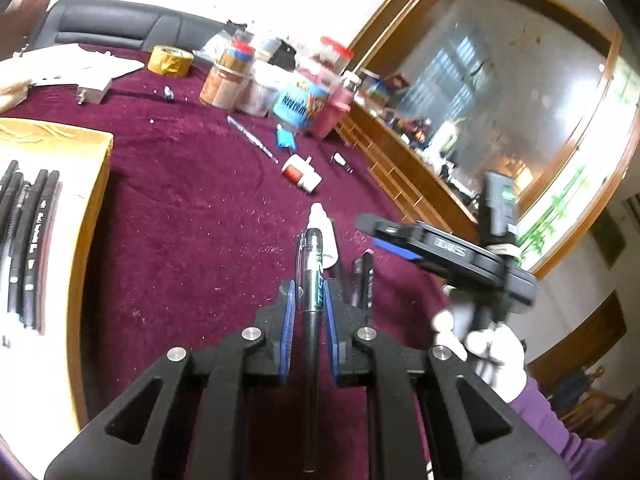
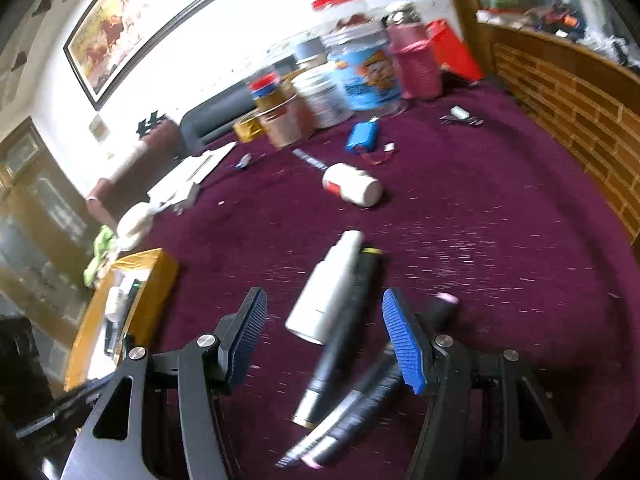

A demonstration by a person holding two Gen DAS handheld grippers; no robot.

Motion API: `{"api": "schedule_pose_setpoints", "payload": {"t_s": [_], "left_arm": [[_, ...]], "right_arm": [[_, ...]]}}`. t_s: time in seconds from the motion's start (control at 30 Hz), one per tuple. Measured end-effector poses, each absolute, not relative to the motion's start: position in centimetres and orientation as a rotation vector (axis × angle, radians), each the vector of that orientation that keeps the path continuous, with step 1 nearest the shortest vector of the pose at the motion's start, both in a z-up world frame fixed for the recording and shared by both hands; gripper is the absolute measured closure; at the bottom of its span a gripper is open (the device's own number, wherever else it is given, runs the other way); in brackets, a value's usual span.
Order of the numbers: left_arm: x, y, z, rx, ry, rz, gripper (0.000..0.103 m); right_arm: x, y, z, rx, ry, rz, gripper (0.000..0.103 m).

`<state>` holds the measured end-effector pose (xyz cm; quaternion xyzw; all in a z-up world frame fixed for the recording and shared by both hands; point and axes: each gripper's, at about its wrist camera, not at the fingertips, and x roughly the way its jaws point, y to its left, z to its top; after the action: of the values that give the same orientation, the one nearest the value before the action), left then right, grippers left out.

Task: Organize rigid objects
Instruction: 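Close the left tool on the black pen while the right tool grasps the white spray bottle, then carry the pen and spray bottle into the box and open both tools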

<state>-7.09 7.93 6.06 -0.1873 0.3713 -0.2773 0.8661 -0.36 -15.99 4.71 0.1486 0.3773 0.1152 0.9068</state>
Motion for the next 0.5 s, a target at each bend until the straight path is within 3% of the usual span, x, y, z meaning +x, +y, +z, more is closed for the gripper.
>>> {"api": "schedule_pose_setpoints", "payload": {"t_s": [0.07, 0.17, 0.47, 0.5], "left_arm": [[-7.6, 8.6, 6.5, -0.41, 0.756, -0.592, 0.092], [-8.3, 9.6, 6.9, -0.434, 0.736, -0.606, 0.092], [-8.8, 13.8, 7.3, -0.515, 0.701, -0.576, 0.092], [-8.9, 14.4, 7.2, -0.524, 0.7, -0.566, 0.092]], "right_arm": [[0.7, -15.4, 4.5, 0.323, 0.809, 0.248, 0.048], [2.5, -14.7, 3.9, 0.333, 0.852, 0.25, 0.058], [5.2, -12.2, 1.6, 0.265, 0.966, 0.149, 0.063], [5.4, -11.8, 1.4, 0.249, 0.972, 0.133, 0.07]]}}
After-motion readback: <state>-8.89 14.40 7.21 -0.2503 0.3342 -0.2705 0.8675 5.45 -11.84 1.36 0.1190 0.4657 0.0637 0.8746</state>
